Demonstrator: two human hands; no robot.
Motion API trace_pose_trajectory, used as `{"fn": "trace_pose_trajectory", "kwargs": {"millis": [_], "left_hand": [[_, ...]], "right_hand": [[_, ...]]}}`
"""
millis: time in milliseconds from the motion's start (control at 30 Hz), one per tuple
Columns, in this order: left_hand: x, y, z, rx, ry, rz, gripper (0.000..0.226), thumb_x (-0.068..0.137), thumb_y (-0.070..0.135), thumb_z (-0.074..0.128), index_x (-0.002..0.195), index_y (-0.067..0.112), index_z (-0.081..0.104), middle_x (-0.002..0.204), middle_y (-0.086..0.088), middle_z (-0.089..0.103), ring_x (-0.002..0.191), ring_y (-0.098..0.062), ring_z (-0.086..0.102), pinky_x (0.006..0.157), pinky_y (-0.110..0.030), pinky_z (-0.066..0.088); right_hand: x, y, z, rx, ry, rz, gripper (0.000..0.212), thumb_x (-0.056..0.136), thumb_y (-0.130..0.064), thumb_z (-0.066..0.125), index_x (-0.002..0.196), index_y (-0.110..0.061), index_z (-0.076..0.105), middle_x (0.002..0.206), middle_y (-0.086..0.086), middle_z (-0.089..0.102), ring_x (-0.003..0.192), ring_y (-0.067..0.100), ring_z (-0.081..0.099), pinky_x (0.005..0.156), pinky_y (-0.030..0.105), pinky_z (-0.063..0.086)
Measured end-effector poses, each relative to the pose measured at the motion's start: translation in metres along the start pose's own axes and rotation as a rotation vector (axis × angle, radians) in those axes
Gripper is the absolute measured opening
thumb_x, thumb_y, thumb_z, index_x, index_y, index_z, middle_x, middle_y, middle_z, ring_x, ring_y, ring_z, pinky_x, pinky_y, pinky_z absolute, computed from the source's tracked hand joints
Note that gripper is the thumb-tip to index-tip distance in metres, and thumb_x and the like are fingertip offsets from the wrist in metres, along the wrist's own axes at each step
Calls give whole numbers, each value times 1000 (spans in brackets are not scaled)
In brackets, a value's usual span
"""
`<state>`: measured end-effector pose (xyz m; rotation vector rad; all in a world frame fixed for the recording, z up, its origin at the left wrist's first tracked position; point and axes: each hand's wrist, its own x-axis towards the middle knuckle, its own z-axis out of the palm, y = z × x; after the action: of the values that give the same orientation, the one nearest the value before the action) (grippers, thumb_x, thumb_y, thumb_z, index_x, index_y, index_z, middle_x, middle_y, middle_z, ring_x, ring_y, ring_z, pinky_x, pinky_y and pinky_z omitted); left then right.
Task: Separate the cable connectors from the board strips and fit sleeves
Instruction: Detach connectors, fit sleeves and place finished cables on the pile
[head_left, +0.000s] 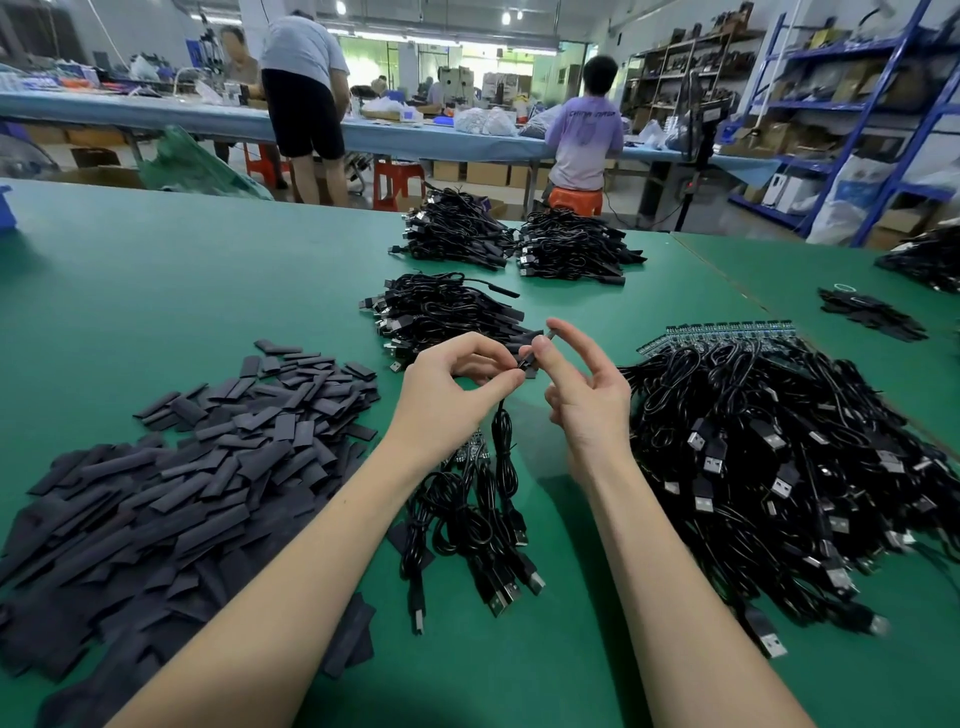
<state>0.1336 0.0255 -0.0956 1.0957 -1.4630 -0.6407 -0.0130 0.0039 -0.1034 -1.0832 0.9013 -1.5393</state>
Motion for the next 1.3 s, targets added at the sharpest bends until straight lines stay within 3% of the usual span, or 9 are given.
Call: {"fn": "trace_pose_trajectory", "kwargs": {"millis": [100,200,367,500,600,733,933,1167,1300], "left_hand": [[1,-1,3,-56,6,-21,10,83,16,82,85,19,73,85,10,76,84,-5,72,79,-14,51],[1,-3,6,-87,27,-60,10,82,16,83,84,20,74,84,6,77,83,-7,72,84,-22,55],[-2,-5,8,-159,74,-144,13,80,16,84,79,25,75,77,-1,77,77,-7,70,86,-26,54],[-2,-5,8,-181,85,-167,13,79,19,85,79,28,75,76,2,77,82,-10,73,92,-27,52],[-2,-5,7,-165,74,-155,13,80,20,84,79,29,75,80,5,78,86,-10,73,87,-23,50],[-1,-3,8,-153,27,-196,10,85,19,80,87,23,71,86,7,75,80,-7,67,82,-22,50],[-6,2,11,181,-236,-318,27,81,34,83,98,29,63,90,14,70,72,2,66,68,-21,51],[-11,1,22,253,-208,-256,22,85,32,79,97,26,61,93,11,68,68,1,68,58,-8,42],[-8,-1,22,184,-103,-226,14,88,23,76,94,22,63,93,7,68,65,-9,67,59,-13,42]], "right_hand": [[1,2,1,-18,23,-52,23,89,-26,80,110,-31,74,60,-12,68,42,0,42,47,9,36],[1,1,2,-39,49,-55,23,87,-26,81,109,-29,75,62,-10,70,44,-3,52,50,6,39],[-3,2,9,23,82,8,22,87,-21,81,107,-28,76,81,15,62,45,5,26,45,14,26],[-5,4,14,57,87,47,26,88,-19,80,113,-25,76,85,17,58,48,9,22,44,15,25],[-5,6,15,74,98,71,25,88,-19,81,111,-27,77,86,14,57,50,10,20,44,16,23],[-3,6,11,54,97,73,24,86,-20,82,109,-28,77,78,1,75,46,8,24,42,14,27],[10,0,-3,96,250,66,24,88,-24,82,109,-30,75,82,-5,79,45,8,25,43,16,26],[12,-2,1,153,231,71,28,89,-22,80,117,-23,72,84,1,79,43,6,23,41,15,25],[13,-5,0,164,208,78,36,92,-27,77,126,-25,65,99,5,79,45,7,38,43,15,32]]}}
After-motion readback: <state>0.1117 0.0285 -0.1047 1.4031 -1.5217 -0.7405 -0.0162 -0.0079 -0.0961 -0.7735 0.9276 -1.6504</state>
